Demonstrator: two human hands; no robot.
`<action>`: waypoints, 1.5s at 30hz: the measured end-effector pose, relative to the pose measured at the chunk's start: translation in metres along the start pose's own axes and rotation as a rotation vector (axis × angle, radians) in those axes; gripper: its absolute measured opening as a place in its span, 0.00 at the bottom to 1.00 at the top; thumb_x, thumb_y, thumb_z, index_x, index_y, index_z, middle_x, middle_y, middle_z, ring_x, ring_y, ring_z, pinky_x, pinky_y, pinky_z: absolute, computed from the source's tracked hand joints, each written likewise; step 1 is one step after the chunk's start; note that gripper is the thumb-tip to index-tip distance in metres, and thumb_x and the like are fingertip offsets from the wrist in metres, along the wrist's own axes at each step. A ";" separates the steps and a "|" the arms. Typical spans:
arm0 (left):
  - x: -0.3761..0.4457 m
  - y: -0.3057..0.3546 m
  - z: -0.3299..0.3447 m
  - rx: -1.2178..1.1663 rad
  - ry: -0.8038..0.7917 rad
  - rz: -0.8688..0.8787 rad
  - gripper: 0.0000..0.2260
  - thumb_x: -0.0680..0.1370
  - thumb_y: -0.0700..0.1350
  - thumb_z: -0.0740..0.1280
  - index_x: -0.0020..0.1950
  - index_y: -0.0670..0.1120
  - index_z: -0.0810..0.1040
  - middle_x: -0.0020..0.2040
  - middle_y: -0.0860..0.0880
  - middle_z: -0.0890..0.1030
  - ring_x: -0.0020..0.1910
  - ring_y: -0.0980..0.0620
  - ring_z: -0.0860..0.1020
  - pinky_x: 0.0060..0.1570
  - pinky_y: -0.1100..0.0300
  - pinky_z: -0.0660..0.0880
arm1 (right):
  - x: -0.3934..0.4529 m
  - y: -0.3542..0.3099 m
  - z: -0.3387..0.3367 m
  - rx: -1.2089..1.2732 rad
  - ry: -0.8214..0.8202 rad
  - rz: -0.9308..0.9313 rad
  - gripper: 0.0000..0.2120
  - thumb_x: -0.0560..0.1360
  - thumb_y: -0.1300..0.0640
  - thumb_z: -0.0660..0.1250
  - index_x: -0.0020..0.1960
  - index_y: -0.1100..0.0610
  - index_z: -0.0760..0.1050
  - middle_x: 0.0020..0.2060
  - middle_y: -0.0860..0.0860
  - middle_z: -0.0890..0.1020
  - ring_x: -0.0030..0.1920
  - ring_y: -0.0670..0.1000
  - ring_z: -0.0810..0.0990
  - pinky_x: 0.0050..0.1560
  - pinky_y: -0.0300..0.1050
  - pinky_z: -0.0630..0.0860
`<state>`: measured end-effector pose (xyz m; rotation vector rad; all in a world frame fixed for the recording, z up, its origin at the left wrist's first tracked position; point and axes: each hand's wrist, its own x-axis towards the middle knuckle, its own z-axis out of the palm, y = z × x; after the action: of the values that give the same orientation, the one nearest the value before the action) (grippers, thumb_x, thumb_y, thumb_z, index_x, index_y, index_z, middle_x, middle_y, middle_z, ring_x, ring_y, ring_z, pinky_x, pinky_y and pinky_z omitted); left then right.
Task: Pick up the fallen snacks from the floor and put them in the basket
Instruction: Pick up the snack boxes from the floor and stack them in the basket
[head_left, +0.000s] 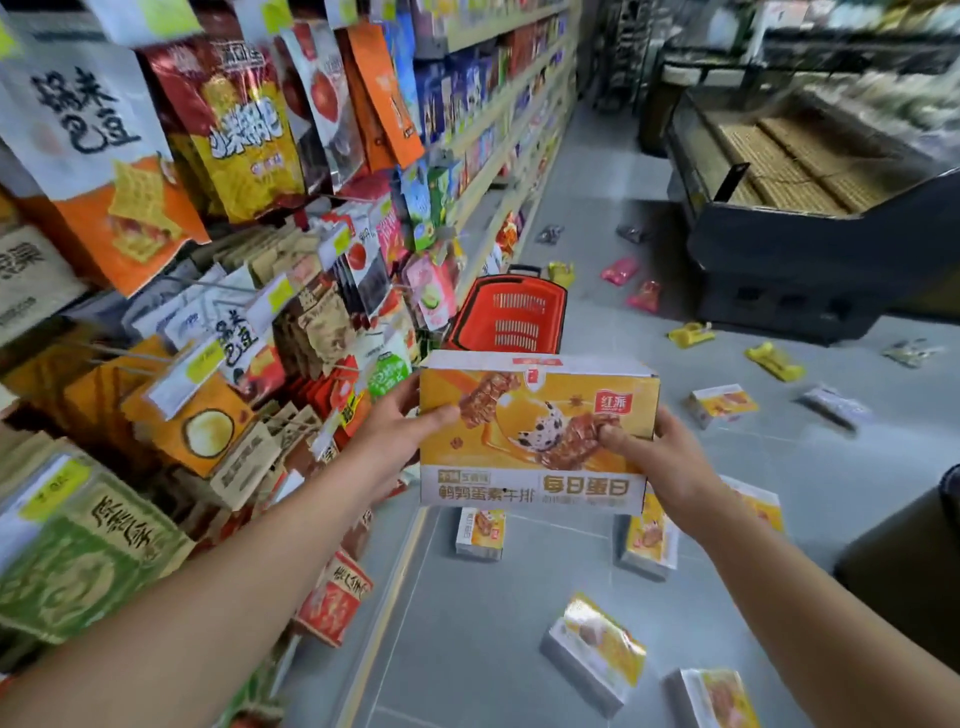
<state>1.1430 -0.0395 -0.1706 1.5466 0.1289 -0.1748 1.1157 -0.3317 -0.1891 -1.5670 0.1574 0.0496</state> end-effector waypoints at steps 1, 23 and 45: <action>0.016 0.004 0.009 -0.002 0.003 -0.005 0.29 0.67 0.45 0.76 0.67 0.47 0.74 0.61 0.47 0.81 0.55 0.46 0.81 0.59 0.45 0.77 | 0.020 -0.002 -0.010 -0.019 -0.006 -0.011 0.17 0.73 0.65 0.74 0.60 0.56 0.76 0.50 0.55 0.86 0.49 0.54 0.86 0.49 0.50 0.82; 0.379 0.008 0.024 0.177 -0.037 -0.080 0.31 0.75 0.44 0.74 0.73 0.63 0.66 0.63 0.58 0.77 0.64 0.51 0.76 0.63 0.49 0.72 | 0.379 0.001 -0.007 -0.325 0.023 -0.030 0.27 0.69 0.69 0.77 0.65 0.56 0.74 0.44 0.39 0.84 0.41 0.33 0.82 0.37 0.28 0.76; 0.757 0.029 0.171 0.220 0.371 -0.235 0.13 0.80 0.47 0.67 0.64 0.56 0.72 0.49 0.65 0.77 0.48 0.65 0.76 0.52 0.59 0.71 | 0.822 0.012 -0.101 -0.338 -0.262 0.055 0.35 0.67 0.72 0.77 0.64 0.44 0.70 0.58 0.46 0.82 0.60 0.47 0.81 0.59 0.53 0.81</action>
<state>1.8869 -0.2334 -0.2843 1.7690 0.6029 -0.0874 1.9205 -0.4889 -0.3083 -1.8754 -0.0168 0.3378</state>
